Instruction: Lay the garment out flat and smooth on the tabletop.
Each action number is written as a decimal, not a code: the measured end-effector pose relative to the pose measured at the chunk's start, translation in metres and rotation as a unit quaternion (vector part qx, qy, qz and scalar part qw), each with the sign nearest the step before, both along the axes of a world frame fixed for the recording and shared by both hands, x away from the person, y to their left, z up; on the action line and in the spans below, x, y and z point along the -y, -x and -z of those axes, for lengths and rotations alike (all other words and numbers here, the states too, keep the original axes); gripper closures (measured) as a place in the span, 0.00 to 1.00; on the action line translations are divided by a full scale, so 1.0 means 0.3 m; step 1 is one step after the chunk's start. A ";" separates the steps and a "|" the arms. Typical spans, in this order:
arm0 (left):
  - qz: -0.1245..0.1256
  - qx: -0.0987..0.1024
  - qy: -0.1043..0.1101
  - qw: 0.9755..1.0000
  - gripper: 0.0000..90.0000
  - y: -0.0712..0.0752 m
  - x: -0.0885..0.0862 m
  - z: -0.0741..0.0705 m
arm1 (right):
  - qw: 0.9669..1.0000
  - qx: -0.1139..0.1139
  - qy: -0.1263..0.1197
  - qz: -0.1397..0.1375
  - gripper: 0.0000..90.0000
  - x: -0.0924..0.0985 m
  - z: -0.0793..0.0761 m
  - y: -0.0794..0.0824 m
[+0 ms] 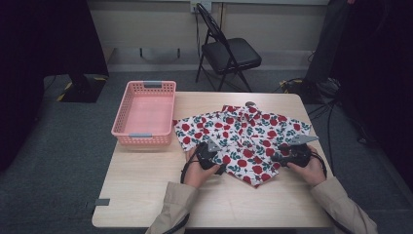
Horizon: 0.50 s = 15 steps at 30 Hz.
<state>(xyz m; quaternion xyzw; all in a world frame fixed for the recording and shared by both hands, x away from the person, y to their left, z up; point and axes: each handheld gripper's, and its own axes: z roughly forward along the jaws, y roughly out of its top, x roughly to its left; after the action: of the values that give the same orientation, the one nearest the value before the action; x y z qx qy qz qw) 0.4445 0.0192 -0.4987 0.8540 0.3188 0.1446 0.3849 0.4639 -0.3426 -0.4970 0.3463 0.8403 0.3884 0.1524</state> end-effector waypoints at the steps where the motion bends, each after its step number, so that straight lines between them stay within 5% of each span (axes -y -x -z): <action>1: 0.000 0.000 0.001 1.000 0.20 -0.009 0.001 0.000 | 1.000 0.001 0.000 0.000 0.41 0.001 0.000 -0.009; 15: 0.001 0.002 0.000 1.000 0.20 -0.025 0.002 0.001 | 1.000 0.011 0.012 0.000 0.39 -0.012 -0.013 -0.026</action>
<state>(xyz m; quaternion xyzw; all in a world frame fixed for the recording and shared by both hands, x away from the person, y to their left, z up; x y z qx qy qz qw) 0.4519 0.0186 -0.4988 0.8540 0.3176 0.1459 0.3854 0.4717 -0.3391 -0.4932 0.3402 0.8433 0.3817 0.1656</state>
